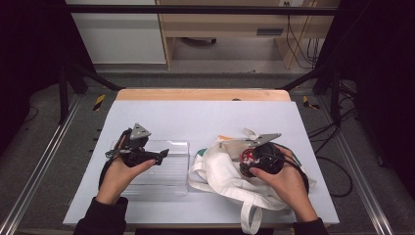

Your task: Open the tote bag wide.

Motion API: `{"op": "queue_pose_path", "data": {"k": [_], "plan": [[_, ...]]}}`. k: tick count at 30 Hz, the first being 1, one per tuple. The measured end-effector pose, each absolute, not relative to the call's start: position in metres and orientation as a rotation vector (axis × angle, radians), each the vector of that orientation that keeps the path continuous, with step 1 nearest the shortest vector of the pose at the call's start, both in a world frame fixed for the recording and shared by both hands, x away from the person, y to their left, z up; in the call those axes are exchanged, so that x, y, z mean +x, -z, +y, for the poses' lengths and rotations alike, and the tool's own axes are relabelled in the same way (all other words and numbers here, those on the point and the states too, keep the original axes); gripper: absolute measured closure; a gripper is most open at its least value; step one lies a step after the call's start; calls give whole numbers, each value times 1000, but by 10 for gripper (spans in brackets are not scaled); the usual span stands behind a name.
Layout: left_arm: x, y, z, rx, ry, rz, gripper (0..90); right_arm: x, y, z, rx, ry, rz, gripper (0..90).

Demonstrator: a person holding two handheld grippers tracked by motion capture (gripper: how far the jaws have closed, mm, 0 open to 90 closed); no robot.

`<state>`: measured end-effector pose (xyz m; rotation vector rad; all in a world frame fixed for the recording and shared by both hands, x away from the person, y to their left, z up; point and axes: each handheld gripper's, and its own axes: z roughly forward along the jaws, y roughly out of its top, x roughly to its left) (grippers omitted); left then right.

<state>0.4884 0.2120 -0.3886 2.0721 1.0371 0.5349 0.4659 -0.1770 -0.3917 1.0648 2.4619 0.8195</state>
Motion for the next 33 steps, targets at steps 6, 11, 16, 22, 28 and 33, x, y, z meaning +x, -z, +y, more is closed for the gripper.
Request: {"op": "queue_pose_path", "data": {"k": [6,11,16,22,28,33], "plan": [[493,389,230,2056,-560,1089,82,459,371,-175,1029,-819,2441,252],[492,386,240,2036,-561,1099,81,456,351,-173,1005,-837,2419,253],[493,383,250,2013,-561,1117,77,454,331,-163,973,-833,2395,253],[493,382,259,2002,-564,1142,79,460,316,-142,914,-831,2407,254],[493,381,266,1994,-565,1150,80,473,313,-121,881,-837,2434,255],[494,383,264,2023,-561,1143,82,482,313,-106,859,-863,2445,255]]}}
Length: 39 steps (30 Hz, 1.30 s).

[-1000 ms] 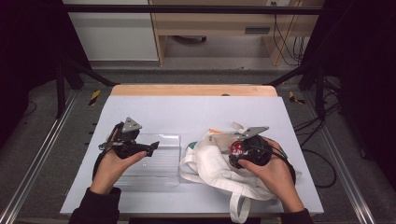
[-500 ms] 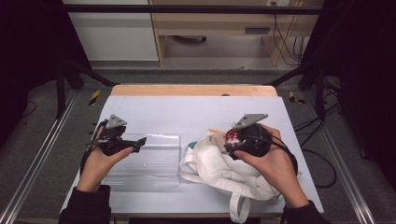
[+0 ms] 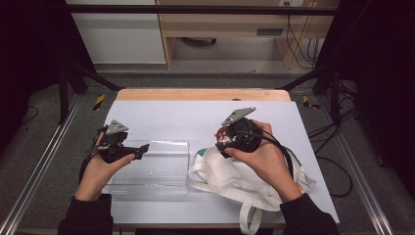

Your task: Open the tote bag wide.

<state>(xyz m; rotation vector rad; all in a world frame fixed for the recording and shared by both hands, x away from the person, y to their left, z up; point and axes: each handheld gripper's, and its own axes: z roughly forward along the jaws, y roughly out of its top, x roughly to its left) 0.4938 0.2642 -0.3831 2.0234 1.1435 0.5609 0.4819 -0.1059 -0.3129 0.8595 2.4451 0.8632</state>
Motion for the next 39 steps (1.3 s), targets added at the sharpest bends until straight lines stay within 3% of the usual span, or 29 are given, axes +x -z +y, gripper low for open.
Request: {"op": "queue_pose_path", "data": {"k": [19,39], "plan": [[493,381,271,2031,-565,1141,88,494,302,-68,800,-912,2455,256],[493,380,273,2036,-563,1141,86,506,315,-40,777,-979,2491,257]]}}
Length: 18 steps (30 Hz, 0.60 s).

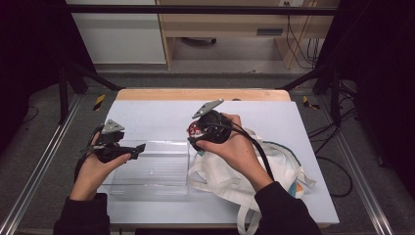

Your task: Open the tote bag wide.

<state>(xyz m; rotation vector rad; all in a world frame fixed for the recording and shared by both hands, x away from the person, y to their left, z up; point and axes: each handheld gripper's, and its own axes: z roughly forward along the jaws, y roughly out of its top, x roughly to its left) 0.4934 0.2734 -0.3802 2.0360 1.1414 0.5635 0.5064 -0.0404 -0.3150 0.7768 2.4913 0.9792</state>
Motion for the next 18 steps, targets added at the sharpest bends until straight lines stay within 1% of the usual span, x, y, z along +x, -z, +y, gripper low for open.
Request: {"op": "queue_pose_path", "data": {"k": [18], "plan": [[495,384,279,2036,-555,1163,85,509,324,-17,747,-1031,2497,258]]}}
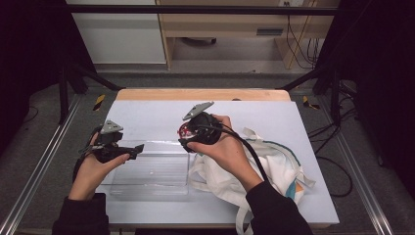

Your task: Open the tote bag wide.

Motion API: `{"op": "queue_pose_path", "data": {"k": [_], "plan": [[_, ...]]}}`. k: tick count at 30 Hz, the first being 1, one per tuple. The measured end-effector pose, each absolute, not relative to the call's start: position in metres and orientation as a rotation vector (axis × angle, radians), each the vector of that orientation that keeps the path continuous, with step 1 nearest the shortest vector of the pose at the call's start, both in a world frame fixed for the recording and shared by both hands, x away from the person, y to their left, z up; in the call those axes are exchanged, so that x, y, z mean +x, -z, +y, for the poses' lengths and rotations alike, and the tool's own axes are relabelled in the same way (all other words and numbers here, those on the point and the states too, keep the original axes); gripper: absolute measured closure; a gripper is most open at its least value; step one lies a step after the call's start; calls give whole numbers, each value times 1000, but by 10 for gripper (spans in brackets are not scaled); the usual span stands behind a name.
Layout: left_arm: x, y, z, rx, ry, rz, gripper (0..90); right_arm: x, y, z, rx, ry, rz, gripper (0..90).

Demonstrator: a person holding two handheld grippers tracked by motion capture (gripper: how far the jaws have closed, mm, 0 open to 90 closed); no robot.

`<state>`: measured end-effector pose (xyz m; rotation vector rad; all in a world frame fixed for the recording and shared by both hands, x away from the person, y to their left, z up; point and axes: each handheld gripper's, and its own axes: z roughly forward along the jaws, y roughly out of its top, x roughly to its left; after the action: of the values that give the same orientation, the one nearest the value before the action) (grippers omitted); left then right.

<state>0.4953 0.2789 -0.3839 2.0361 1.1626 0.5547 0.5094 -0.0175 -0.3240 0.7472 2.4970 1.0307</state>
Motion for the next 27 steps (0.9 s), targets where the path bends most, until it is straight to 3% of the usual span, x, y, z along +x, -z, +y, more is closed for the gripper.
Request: {"op": "queue_pose_path", "data": {"k": [27], "plan": [[496,385,285,2022,-550,1179,80,509,338,7,735,-1110,2512,259]]}}
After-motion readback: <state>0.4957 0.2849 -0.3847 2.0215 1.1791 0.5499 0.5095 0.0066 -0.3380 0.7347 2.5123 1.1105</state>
